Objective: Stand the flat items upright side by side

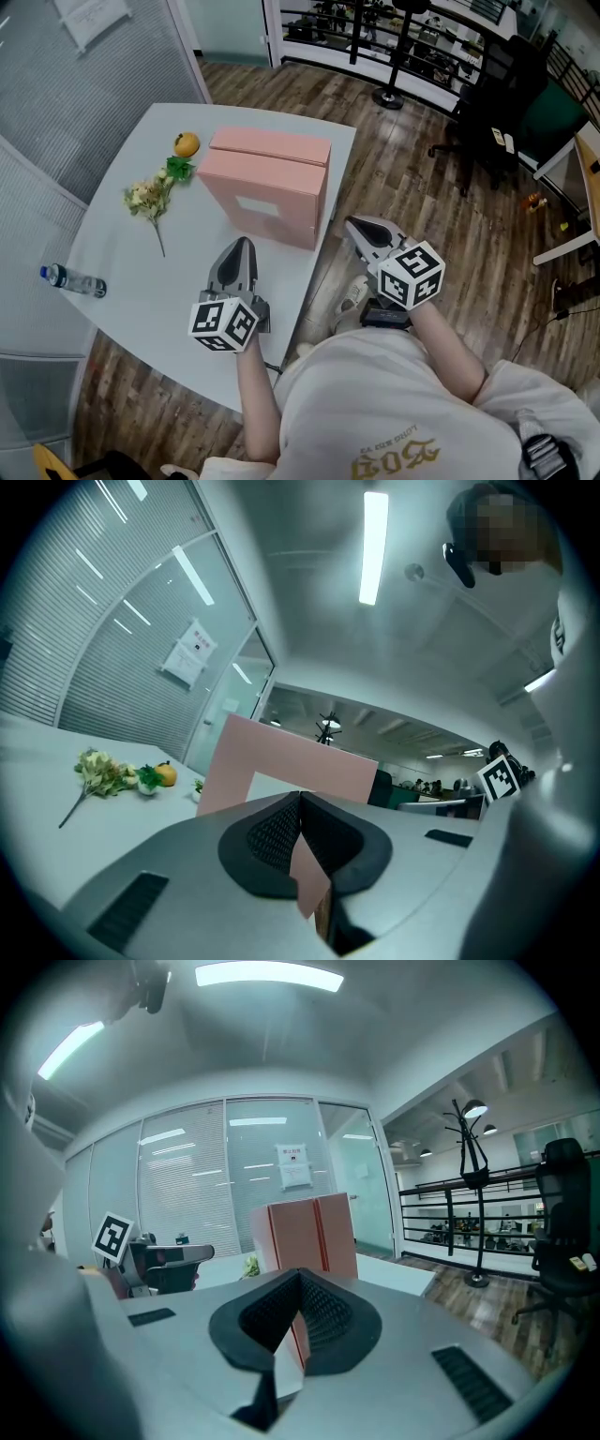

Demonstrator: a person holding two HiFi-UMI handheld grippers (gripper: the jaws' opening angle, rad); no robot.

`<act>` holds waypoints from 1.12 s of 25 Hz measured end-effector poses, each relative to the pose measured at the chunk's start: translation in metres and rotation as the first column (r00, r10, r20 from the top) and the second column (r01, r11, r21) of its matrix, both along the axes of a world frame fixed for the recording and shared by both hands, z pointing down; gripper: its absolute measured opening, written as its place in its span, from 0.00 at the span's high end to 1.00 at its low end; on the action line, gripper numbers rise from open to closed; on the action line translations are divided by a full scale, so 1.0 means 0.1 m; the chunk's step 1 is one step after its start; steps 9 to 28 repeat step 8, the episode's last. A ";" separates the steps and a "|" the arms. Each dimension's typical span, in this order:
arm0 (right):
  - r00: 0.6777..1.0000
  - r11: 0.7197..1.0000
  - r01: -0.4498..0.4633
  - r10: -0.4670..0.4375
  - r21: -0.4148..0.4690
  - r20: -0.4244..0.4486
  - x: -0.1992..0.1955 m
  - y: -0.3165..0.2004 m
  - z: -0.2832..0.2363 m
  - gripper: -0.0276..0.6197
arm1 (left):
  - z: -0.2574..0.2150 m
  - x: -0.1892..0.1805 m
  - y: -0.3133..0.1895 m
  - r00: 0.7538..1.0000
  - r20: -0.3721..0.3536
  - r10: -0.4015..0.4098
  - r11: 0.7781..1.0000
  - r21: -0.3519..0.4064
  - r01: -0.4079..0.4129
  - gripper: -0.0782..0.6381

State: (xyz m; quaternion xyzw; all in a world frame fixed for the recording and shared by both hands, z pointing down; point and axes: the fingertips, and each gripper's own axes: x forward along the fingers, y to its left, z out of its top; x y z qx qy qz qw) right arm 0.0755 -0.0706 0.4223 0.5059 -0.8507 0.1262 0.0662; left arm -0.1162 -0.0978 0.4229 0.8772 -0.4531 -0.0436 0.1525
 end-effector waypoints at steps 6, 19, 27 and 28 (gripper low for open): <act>1.000 1.000 -0.005 0.005 -0.002 0.001 0.02 -0.01 0.01 0.93 | 0.01 0.02 -0.01 1.000 0.000 0.006 1.000 -0.002 -0.006 0.88; 1.000 1.000 -0.006 0.006 -0.003 0.000 0.03 -0.01 0.01 0.93 | 0.01 0.03 -0.01 1.000 0.001 0.007 1.000 -0.003 -0.007 0.88; 1.000 1.000 -0.006 0.006 -0.003 0.000 0.03 -0.01 0.01 0.93 | 0.01 0.03 -0.01 1.000 0.001 0.007 1.000 -0.003 -0.007 0.88; 1.000 1.000 -0.006 0.006 -0.003 0.000 0.03 -0.01 0.01 0.93 | 0.01 0.03 -0.01 1.000 0.001 0.007 1.000 -0.003 -0.007 0.88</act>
